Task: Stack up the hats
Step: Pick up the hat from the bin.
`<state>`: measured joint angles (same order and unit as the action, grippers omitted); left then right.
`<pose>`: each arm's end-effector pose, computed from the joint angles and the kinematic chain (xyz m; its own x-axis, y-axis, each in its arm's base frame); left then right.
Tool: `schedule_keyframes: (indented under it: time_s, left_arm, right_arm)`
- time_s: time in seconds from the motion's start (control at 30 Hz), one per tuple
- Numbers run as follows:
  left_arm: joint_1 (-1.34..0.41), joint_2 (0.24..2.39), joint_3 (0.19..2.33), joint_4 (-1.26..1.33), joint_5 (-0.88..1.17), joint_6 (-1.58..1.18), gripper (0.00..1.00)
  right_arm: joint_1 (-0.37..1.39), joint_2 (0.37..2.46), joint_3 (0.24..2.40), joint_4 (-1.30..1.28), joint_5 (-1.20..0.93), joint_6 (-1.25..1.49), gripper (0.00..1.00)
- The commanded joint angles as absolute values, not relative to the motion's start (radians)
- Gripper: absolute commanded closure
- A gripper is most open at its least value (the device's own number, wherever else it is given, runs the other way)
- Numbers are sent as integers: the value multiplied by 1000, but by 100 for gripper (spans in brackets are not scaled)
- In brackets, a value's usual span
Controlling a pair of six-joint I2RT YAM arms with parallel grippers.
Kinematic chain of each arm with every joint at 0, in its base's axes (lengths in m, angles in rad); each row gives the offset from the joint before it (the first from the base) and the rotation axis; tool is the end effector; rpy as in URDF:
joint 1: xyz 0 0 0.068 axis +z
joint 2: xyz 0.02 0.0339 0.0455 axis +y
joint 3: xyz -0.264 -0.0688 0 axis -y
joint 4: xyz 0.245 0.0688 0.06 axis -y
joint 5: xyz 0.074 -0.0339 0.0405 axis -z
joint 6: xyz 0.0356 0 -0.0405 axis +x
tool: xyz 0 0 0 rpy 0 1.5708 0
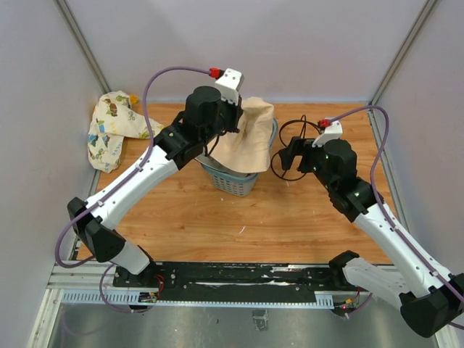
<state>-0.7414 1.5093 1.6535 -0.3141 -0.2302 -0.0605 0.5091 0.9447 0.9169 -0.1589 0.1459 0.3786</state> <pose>0.2597 -0.2268 0.4532 -0.1542 0.0614 -0.9861 0.4832 0.8753 -0.0211 0.1939 0.1023 0.3603 -0.2827 0.2610 -0.9230 -0.2723 0.9009 0.3381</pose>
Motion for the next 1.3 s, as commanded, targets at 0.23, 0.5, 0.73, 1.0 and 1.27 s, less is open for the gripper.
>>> schedule_keyframes:
  time_s: [0.23,0.5,0.73,1.0,1.27]
  left_arm:
    - [-734,1602,1853,-422,-238,-160,100]
    - [-727,1686,2005,-508,-252,-222,100]
    - [-714,1705,2097,-569,-242,-234,99]
    - [-710,1742,2276,-585,-148,-255,100]
    - [-710,1733,2240,-421,17,-285,100]
  right_arm:
    - [608,804,791,-91,71,508,1]
    - [718,696,726,-119,142,526,1]
    - [730,725,729,-118,178,506,1]
    - [729,689,771,-134,331,453,1]
    - [729,661,826,-188,560,431,1]
